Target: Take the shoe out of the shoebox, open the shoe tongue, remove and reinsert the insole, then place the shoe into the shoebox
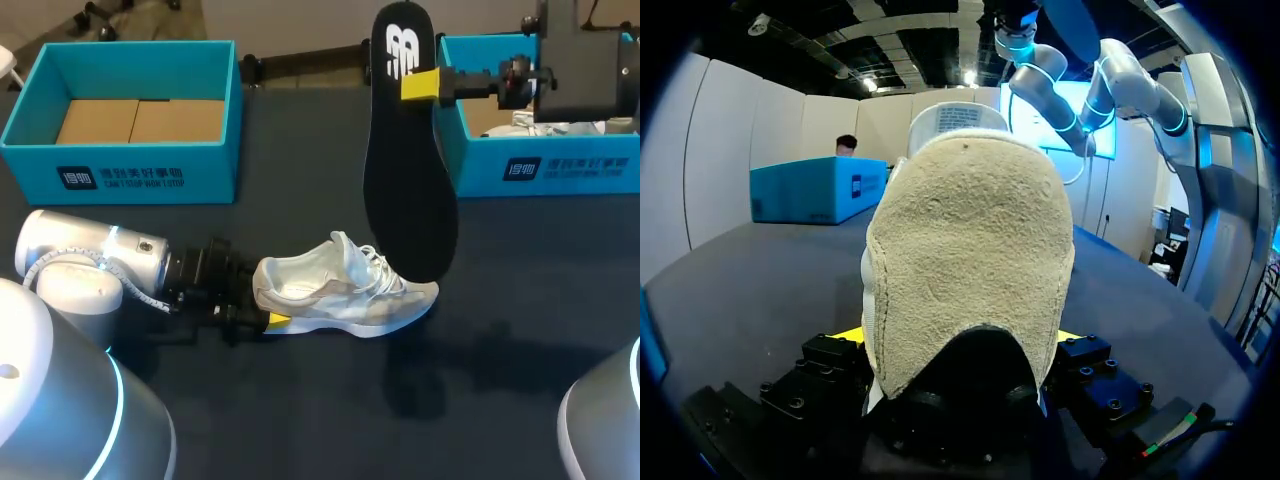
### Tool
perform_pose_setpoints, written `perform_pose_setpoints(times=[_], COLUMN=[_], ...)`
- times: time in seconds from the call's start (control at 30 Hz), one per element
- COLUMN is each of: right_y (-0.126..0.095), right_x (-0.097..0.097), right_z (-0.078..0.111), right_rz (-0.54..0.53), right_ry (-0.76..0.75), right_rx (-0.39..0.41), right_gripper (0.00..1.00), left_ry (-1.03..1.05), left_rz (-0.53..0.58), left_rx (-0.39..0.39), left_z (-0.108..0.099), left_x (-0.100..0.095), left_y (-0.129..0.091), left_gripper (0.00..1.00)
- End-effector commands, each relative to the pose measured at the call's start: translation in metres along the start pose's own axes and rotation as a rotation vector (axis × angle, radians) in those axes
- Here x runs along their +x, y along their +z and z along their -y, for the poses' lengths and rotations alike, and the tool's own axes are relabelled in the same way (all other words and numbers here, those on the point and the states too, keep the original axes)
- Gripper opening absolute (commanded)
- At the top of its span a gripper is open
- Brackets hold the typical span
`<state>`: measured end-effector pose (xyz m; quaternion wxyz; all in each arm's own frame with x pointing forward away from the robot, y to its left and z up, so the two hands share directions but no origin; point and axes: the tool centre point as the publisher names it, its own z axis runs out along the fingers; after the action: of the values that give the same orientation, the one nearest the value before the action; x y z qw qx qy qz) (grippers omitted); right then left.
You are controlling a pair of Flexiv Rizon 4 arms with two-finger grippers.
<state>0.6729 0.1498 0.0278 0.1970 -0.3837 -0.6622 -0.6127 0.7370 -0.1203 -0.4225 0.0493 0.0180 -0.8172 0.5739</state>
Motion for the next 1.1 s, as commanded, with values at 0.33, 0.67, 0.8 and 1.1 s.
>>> perform_pose_setpoints(times=[0.33, 0.67, 0.8, 1.1], right_y=[0.0037, 0.0037, 0.0037, 0.0037], right_x=[-0.0007, -0.0007, -0.0007, -0.0007], right_z=[-0.0018, -0.0018, -0.0018, -0.0018], right_rz=[0.0, 0.0, 0.0, 0.0], right_ry=[0.001, 0.001, 0.001, 0.001], right_rx=[0.002, 0.002, 0.002, 0.002], right_gripper=[0.0, 0.0, 0.0, 0.0], left_ry=[0.0, 0.0, 0.0, 0.002], left_rz=[0.001, 0.001, -0.008, -0.044], left_rx=[-0.002, -0.002, -0.015, -0.129], left_z=[-0.0009, -0.0009, -0.001, 0.0021], left_x=[0.0, 0.0, 0.0007, 0.0087], left_y=[0.001, 0.001, 0.0005, -0.0083], left_gripper=[1.0, 1.0, 1.0, 1.0])
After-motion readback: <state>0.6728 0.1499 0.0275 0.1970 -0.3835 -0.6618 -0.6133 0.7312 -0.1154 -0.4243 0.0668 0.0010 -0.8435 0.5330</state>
